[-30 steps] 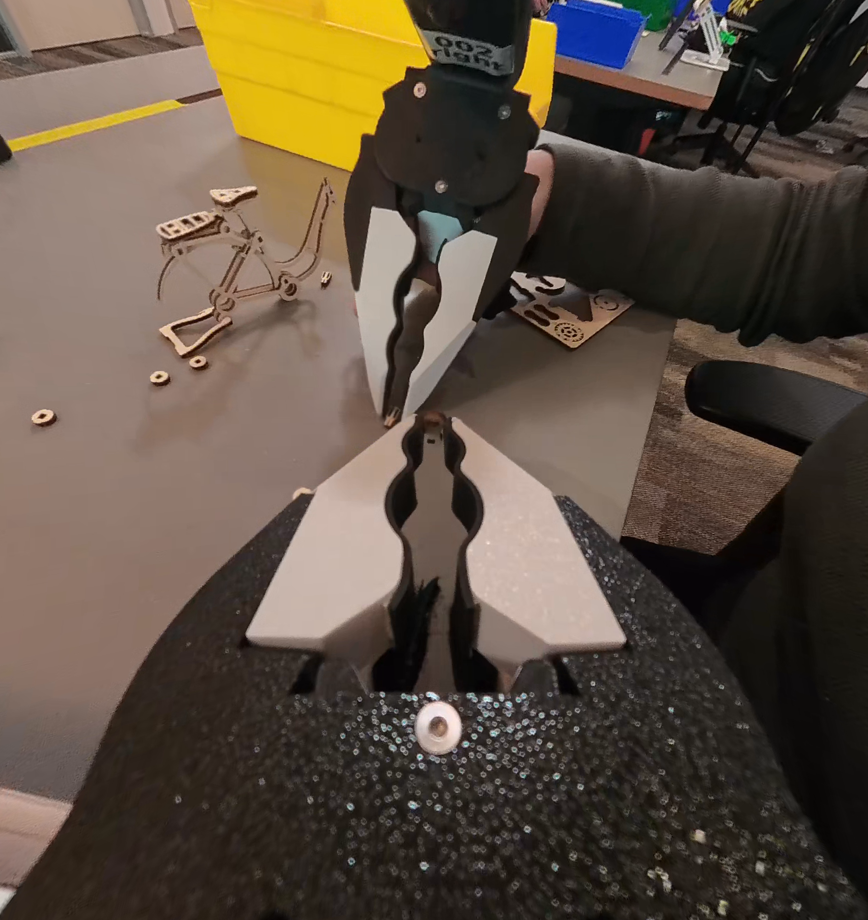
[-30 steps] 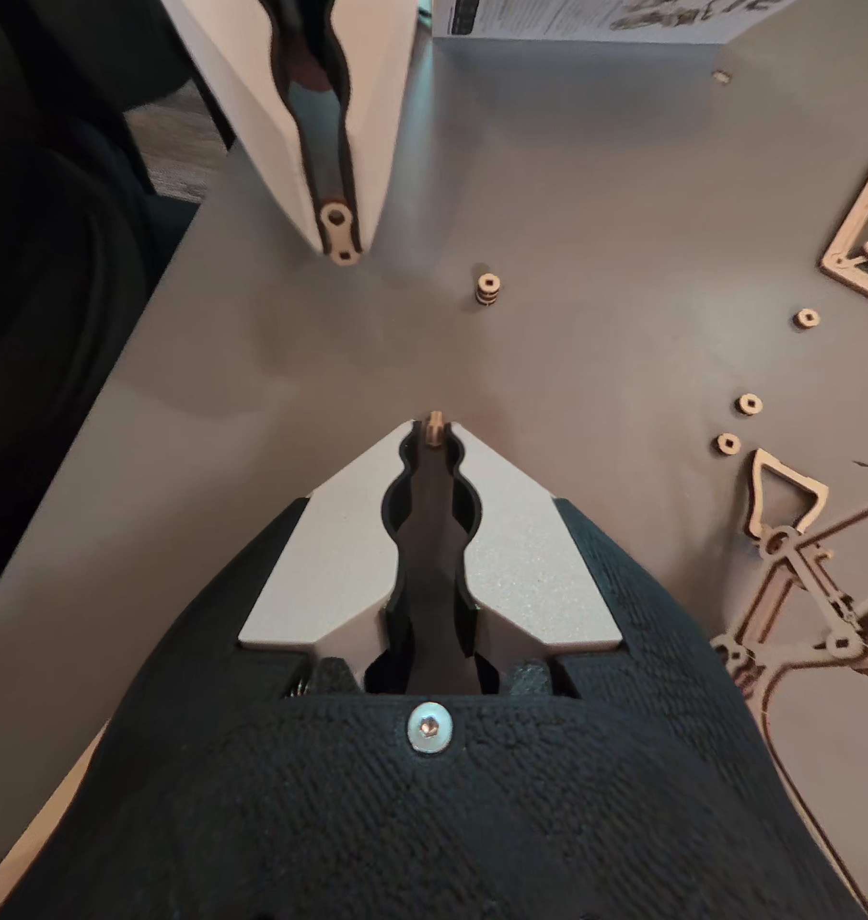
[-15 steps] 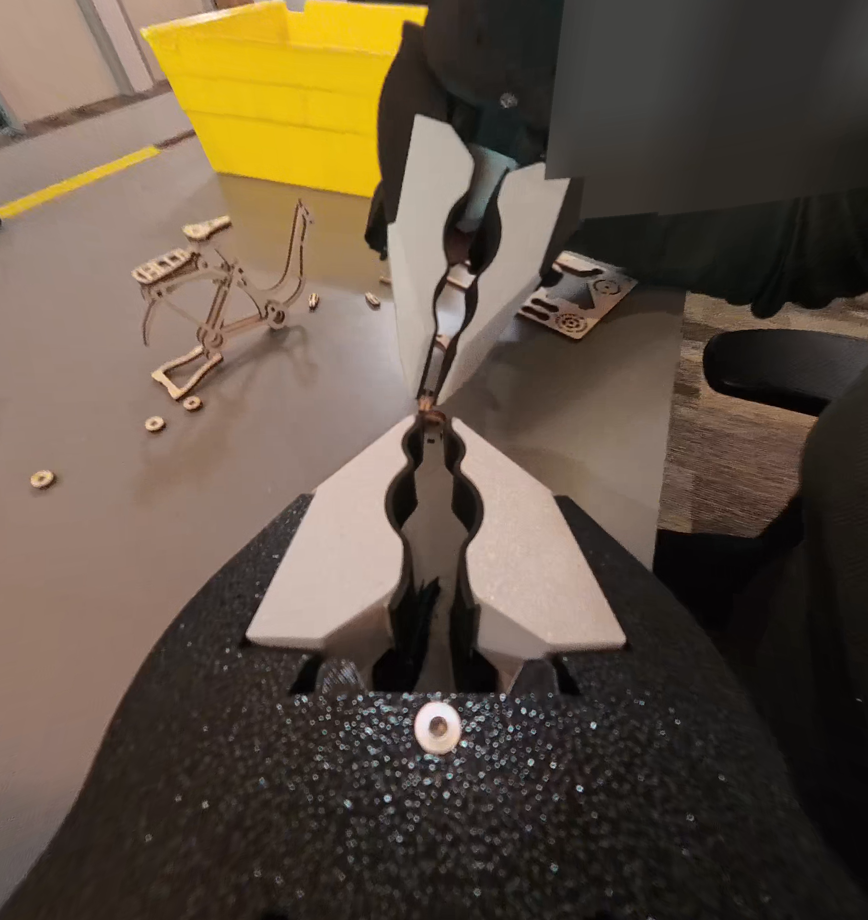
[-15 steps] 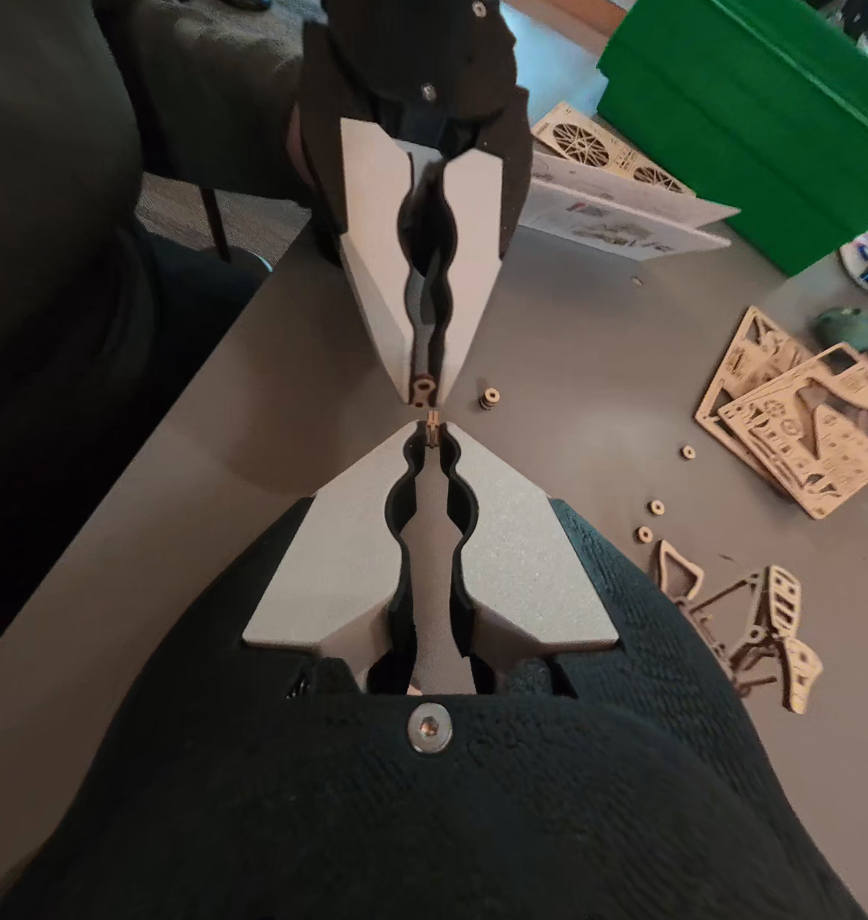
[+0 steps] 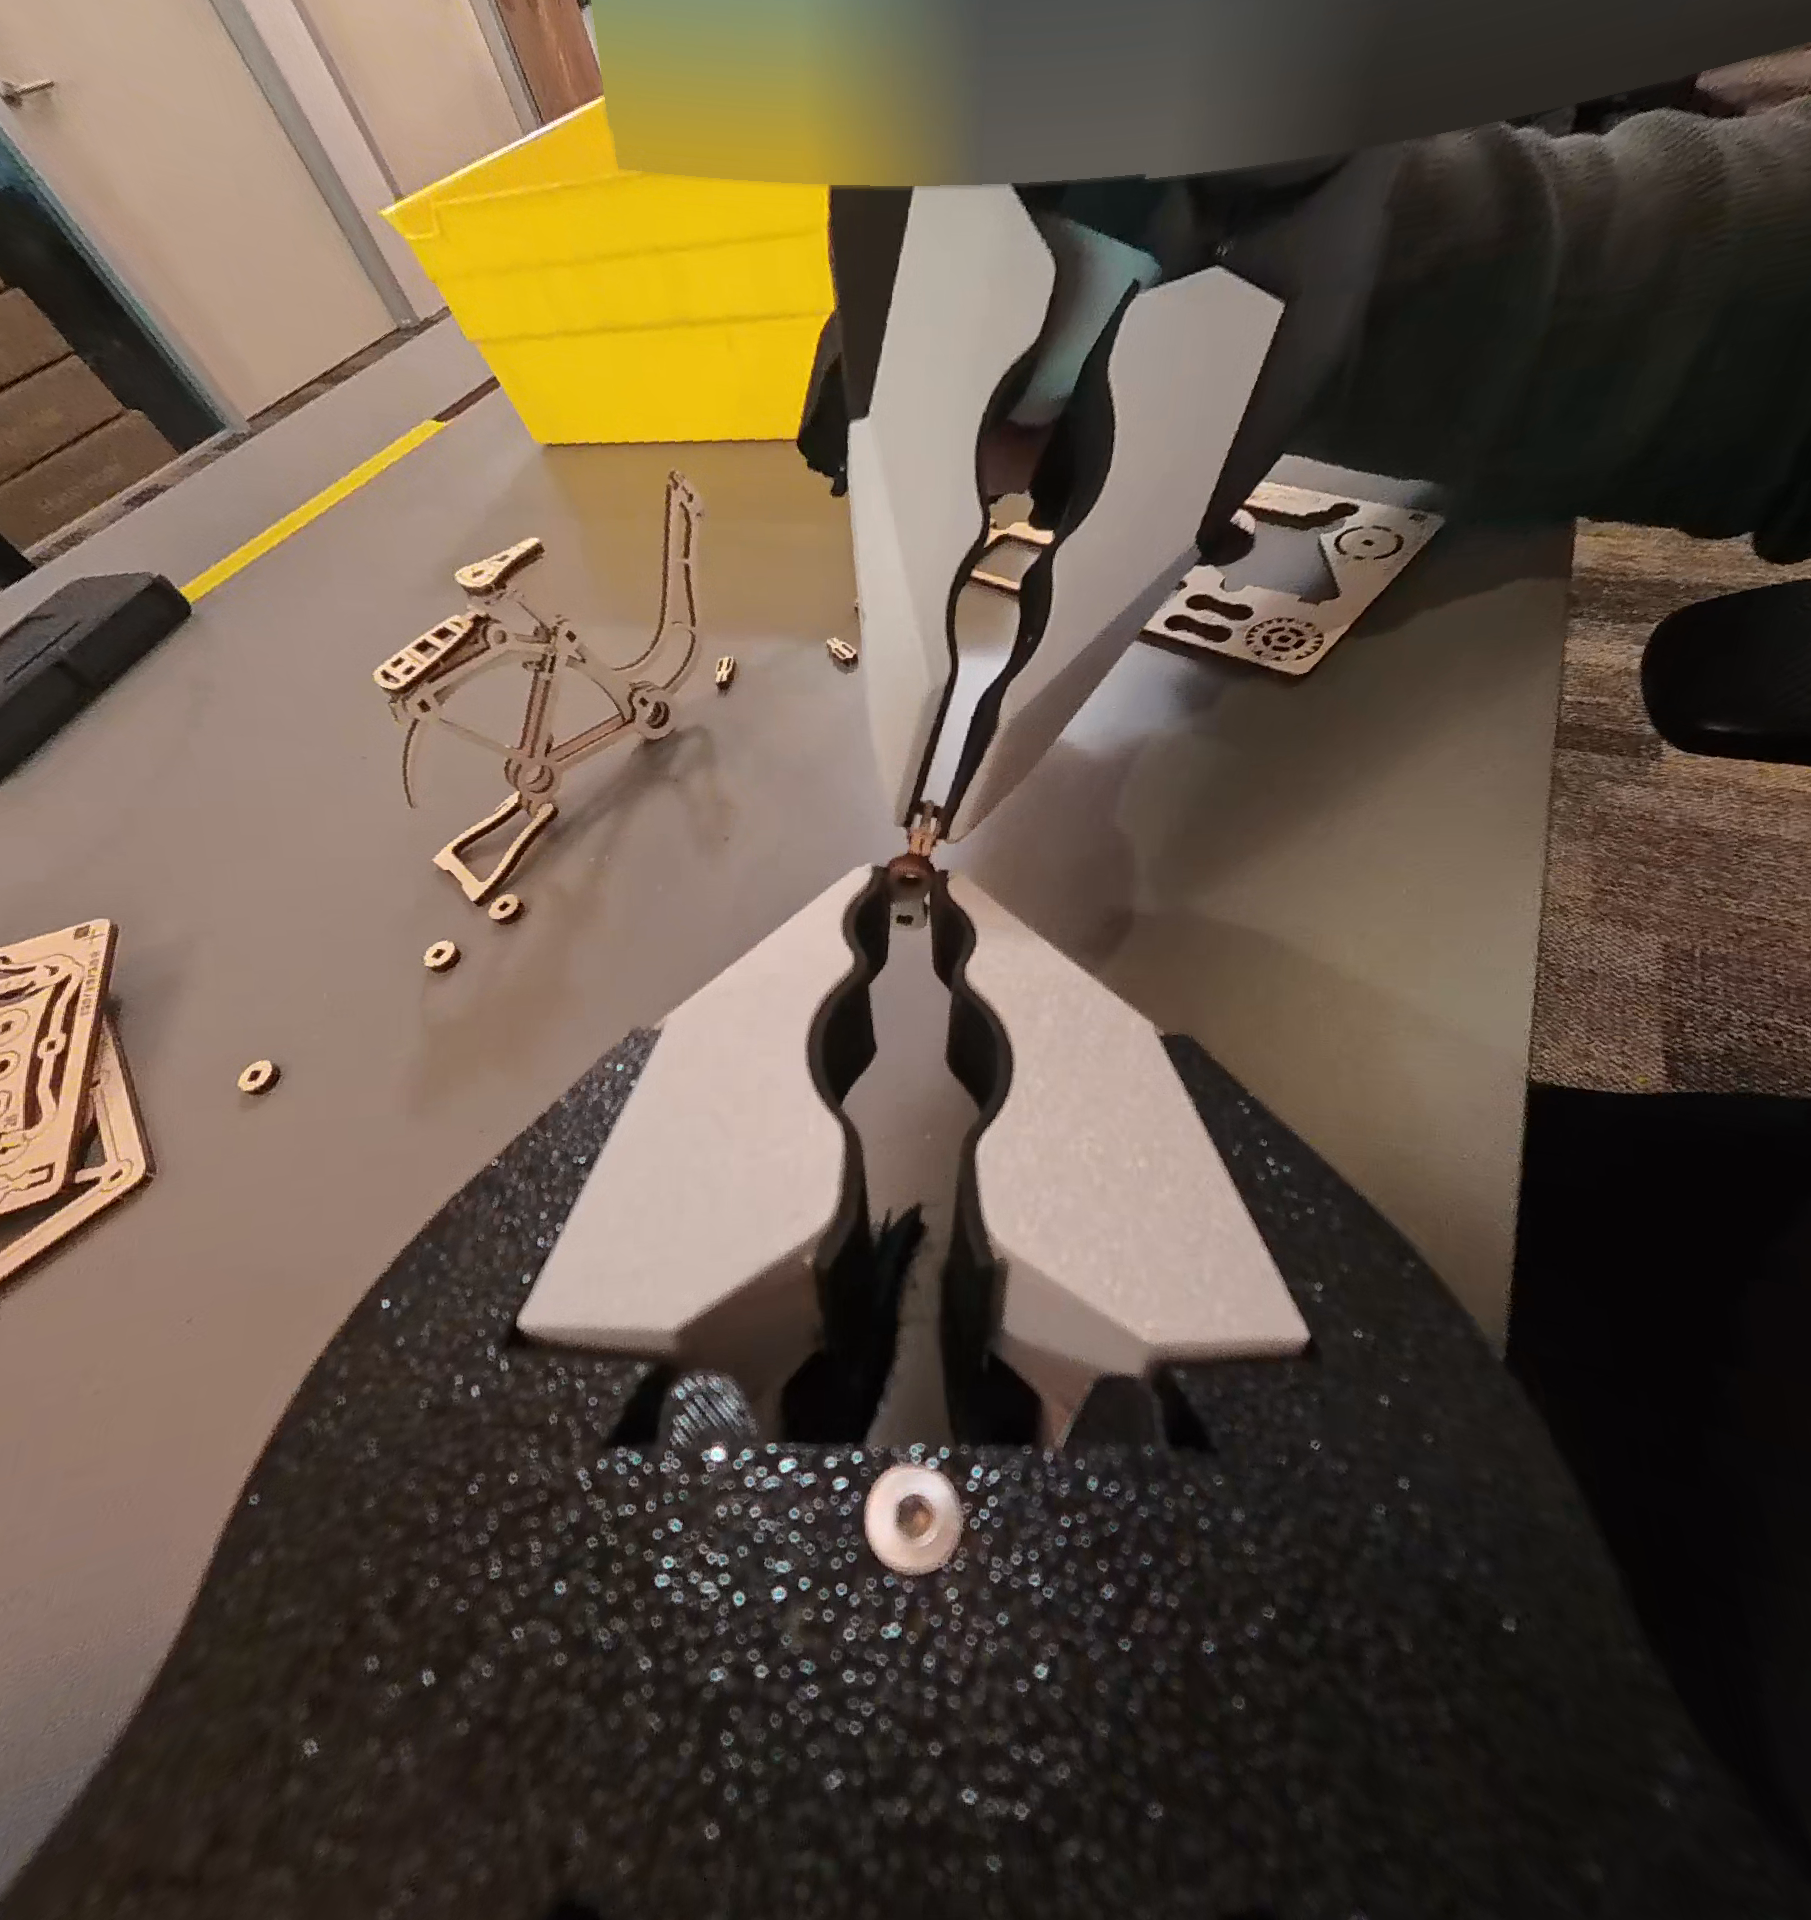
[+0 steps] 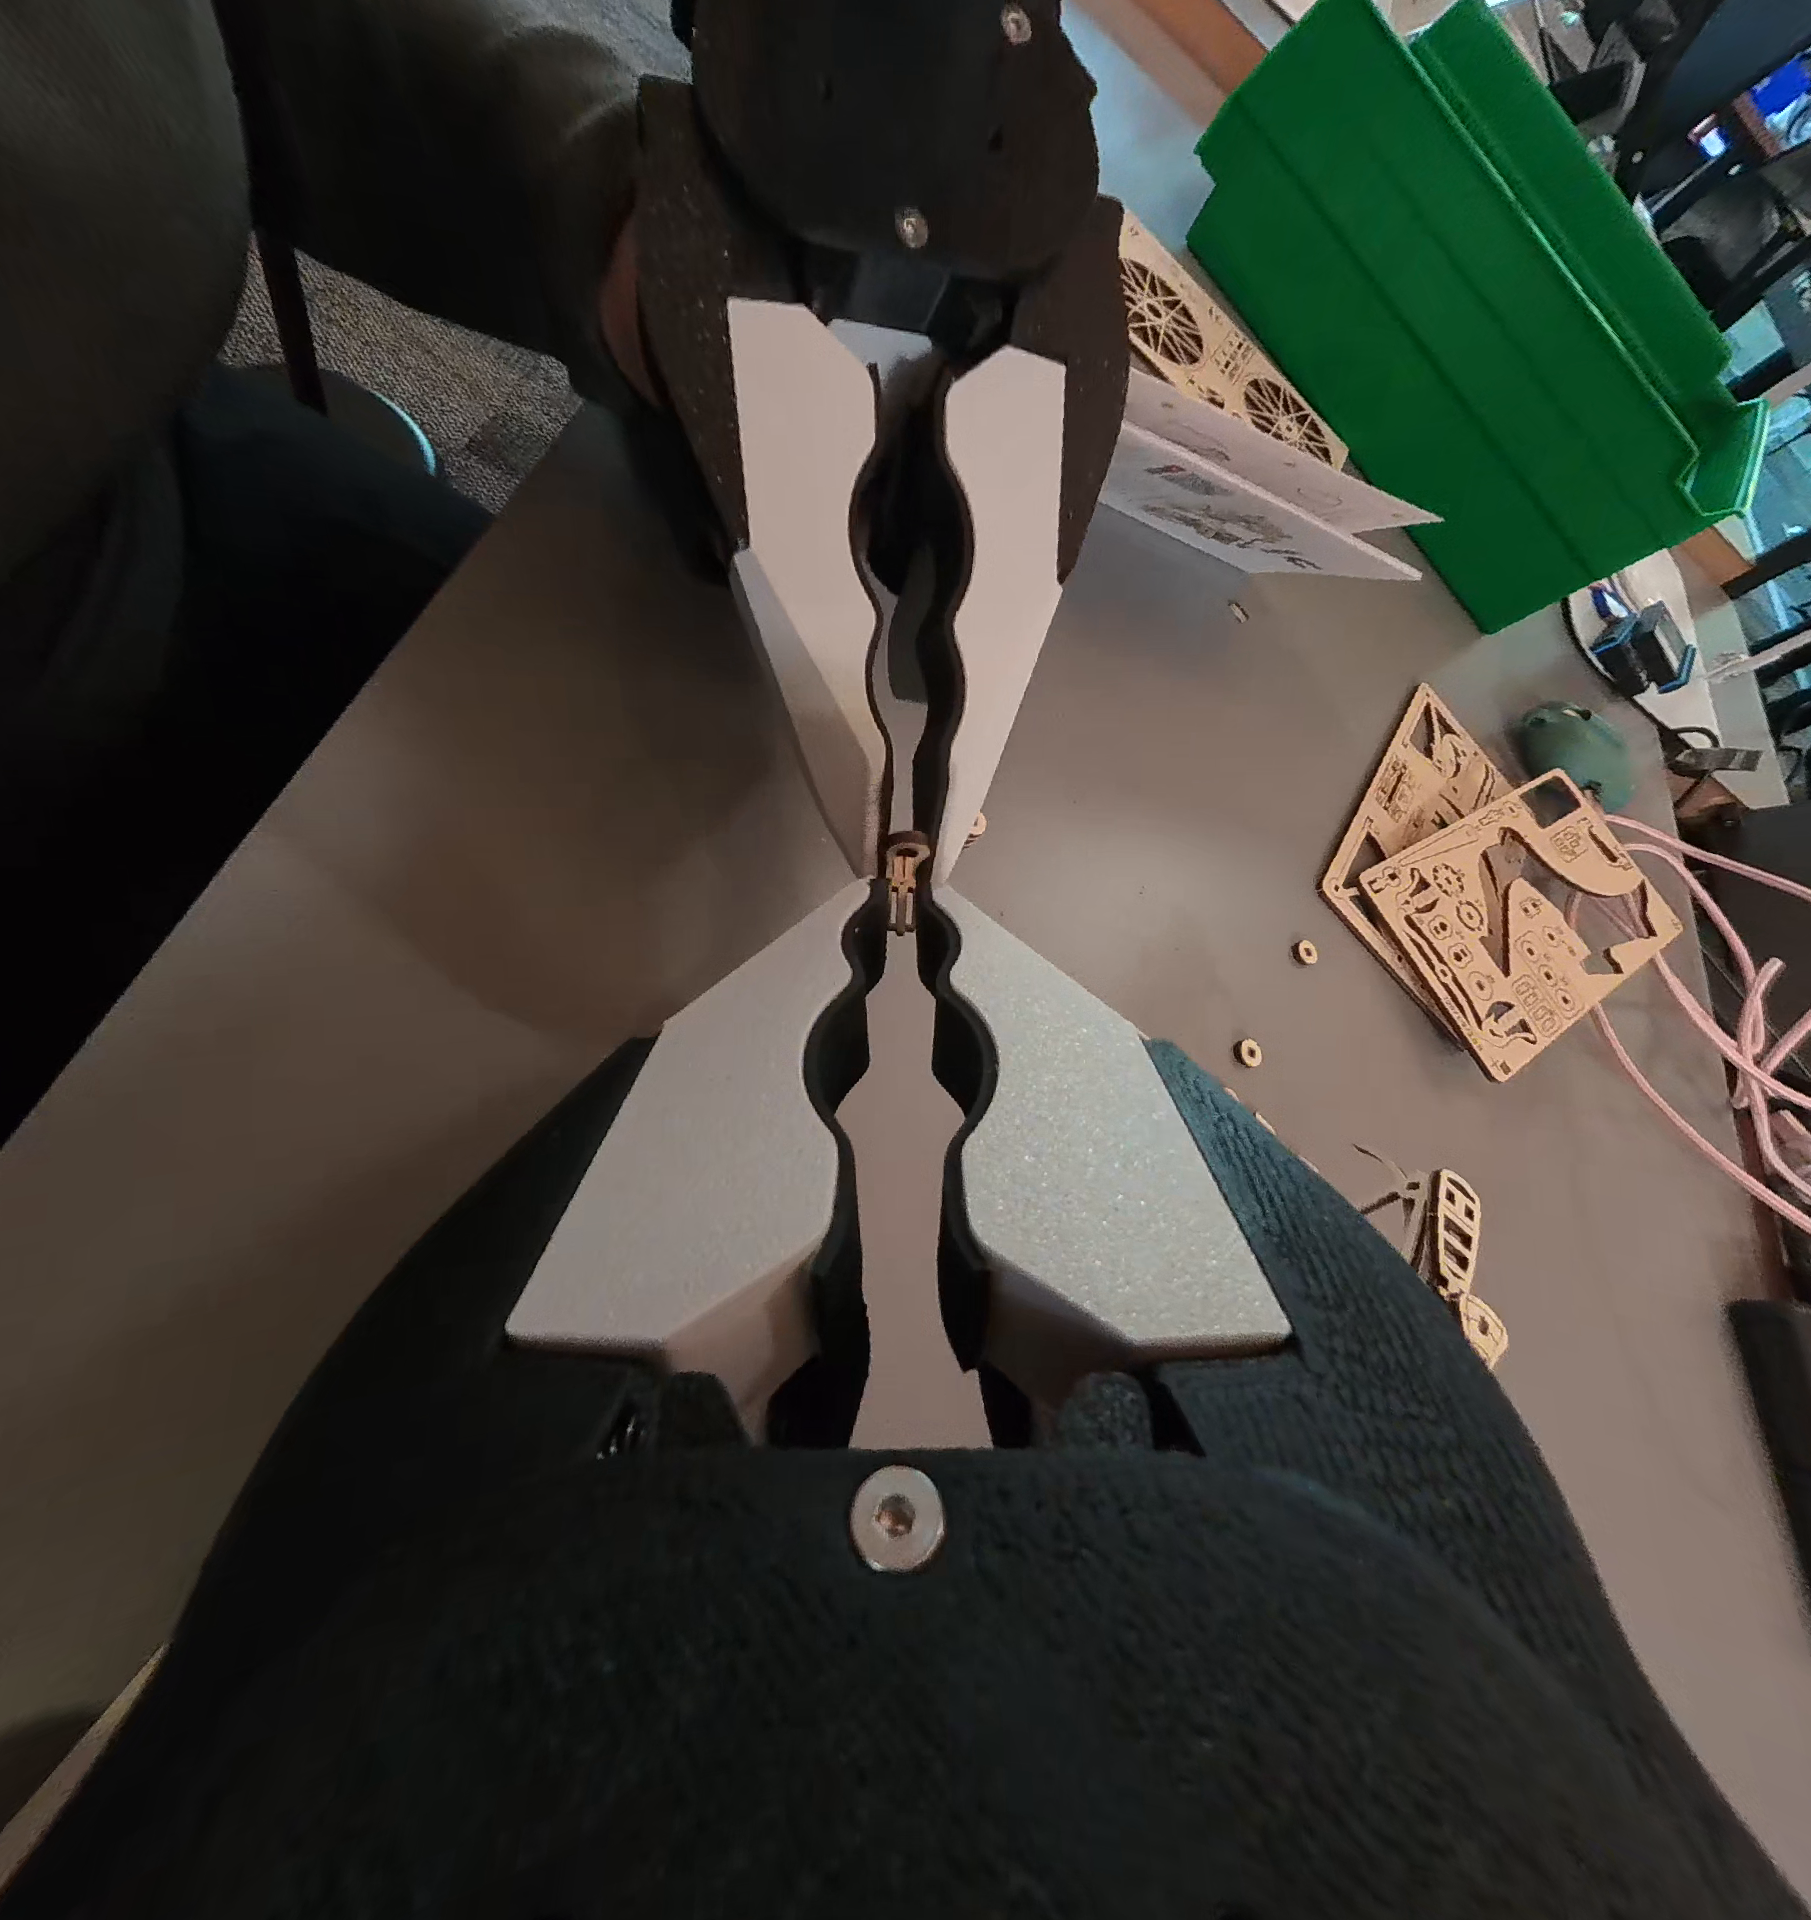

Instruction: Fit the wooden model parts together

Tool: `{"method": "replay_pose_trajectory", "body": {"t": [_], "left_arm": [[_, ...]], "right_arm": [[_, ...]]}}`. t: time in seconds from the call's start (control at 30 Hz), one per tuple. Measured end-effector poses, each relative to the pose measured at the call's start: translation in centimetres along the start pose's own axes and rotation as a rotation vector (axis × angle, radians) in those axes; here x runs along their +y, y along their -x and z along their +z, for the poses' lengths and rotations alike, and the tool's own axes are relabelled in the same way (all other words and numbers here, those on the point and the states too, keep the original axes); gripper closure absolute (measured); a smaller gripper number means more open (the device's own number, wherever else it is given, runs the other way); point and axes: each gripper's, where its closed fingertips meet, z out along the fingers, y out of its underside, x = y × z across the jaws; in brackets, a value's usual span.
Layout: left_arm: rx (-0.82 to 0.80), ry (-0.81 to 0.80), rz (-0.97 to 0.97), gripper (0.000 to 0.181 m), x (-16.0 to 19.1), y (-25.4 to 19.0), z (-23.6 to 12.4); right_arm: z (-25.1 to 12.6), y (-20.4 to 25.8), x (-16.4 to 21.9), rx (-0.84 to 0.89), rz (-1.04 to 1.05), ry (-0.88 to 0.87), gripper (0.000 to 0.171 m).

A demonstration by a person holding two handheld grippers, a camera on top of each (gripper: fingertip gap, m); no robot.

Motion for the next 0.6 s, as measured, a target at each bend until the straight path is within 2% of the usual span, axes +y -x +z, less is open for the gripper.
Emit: {"method": "replay_pose_trajectory", "body": {"t": [0.6], "left_arm": [[-0.005, 0.096, 0.111, 0.176, 1.3, -0.7, 0.8]], "right_arm": [[0.6, 1.0, 1.2, -0.081, 0.072, 0.055, 0.168]]}}
